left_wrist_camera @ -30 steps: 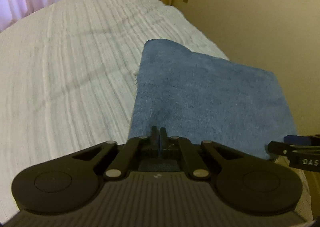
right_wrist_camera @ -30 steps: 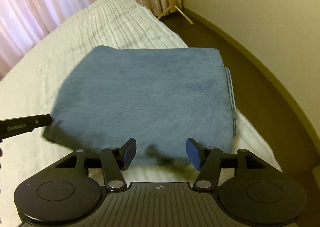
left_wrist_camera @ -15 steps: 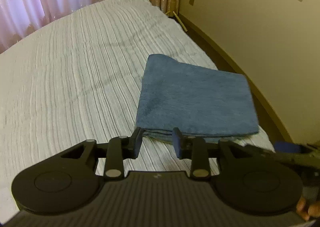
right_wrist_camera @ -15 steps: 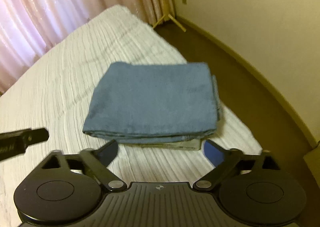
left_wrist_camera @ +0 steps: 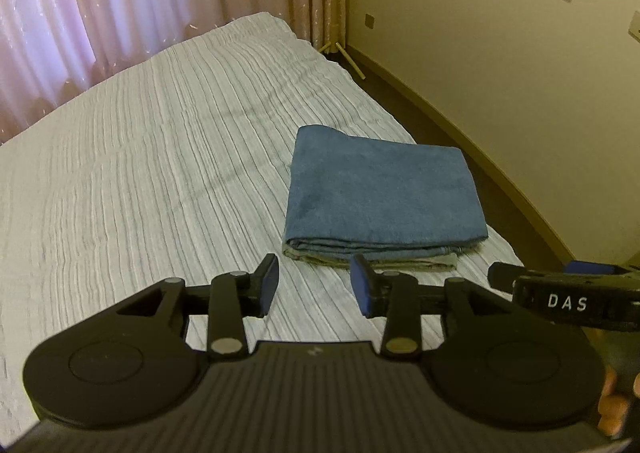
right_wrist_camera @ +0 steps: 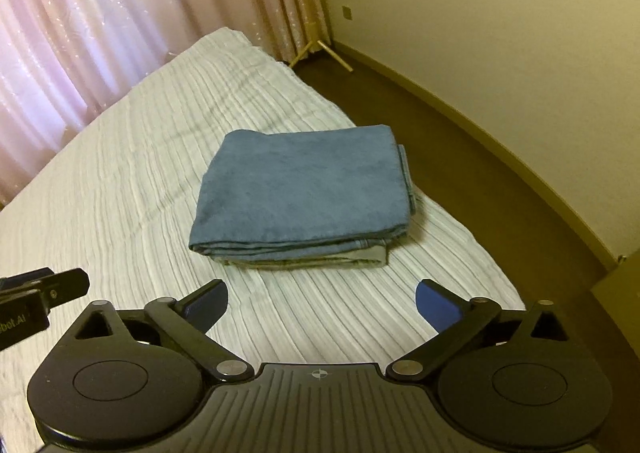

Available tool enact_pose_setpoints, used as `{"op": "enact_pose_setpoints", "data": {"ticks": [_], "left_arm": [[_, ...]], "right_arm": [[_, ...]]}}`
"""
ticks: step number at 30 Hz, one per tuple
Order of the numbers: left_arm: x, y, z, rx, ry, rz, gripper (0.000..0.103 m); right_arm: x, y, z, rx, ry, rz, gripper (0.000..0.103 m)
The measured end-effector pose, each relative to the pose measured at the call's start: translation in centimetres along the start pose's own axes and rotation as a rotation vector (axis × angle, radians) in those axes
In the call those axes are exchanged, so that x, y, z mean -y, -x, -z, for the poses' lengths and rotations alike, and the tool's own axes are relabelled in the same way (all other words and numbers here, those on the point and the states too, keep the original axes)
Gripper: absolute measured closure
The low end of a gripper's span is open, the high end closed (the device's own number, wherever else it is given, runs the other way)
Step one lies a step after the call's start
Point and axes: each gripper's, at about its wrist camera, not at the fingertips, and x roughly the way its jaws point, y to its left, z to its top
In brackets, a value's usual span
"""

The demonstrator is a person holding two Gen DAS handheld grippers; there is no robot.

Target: Fold clothes

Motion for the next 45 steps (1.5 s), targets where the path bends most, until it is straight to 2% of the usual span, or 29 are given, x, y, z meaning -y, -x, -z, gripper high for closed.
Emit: {"op": "enact_pose_setpoints", "data": {"ticks": [9,18,32,45], "left_arm": [[0.3,3.2,2.5,0.015,-0.048,0.012,0.064],[0.2,4.5,4.7,0.005,-0.069,0.029,0.063],[-0.4,4.9,6.3,-0.006,-0.078,0.034,0.061],[-0.8,2.5,6.1,-0.049,-0.077,0.023,0.061]], "right_arm": [[-0.9,4.2,2.2,0.052,-0.013,0.037,0.001],[-1.6,5.7,4.5,0.059,-0.003,0.049,0.001],[-2.1,5.3,5.9,0.035,0.011,0.060,0.001],[-2.1,2.8,5.5,-0.016,0.017,0.063,0.001]]}}
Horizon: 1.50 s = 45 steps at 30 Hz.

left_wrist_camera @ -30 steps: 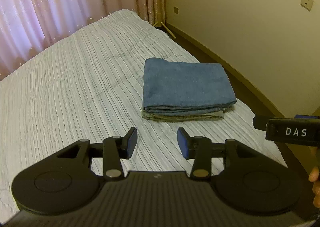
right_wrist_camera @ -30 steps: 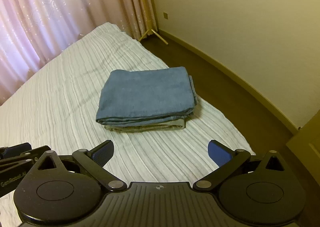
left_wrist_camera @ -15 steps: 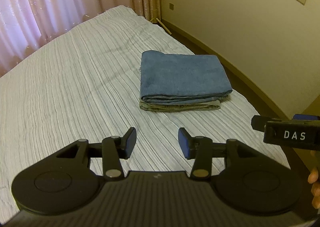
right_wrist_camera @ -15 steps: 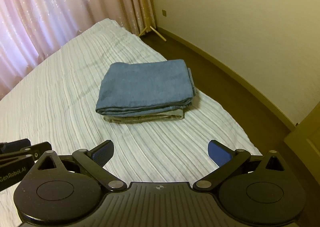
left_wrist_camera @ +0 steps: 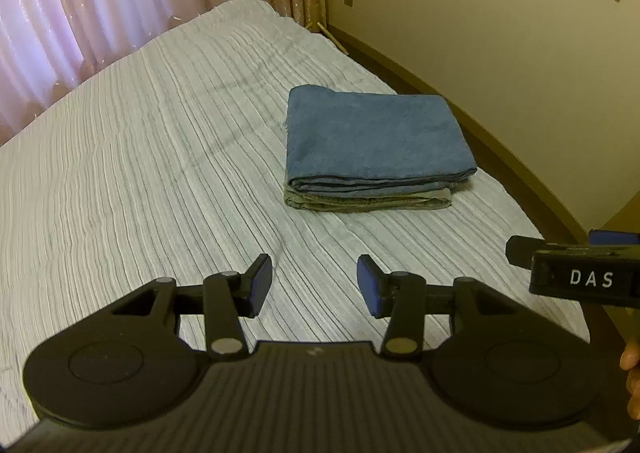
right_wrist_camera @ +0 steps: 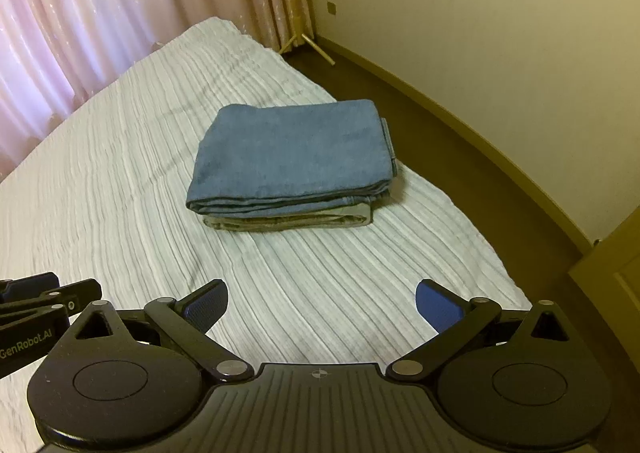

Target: Fold clothes

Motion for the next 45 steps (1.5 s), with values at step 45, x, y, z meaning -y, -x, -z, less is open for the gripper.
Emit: {"op": "enact_pose_setpoints", "data": {"ticks": [45], "left_arm": [[1.5,-6.4,-2.1,-0.087,-0.024,-0.043,0.058]], "right_arm": [[1.5,-5.1,-1.5,-0.116,-0.006,0.005,0.001]]}}
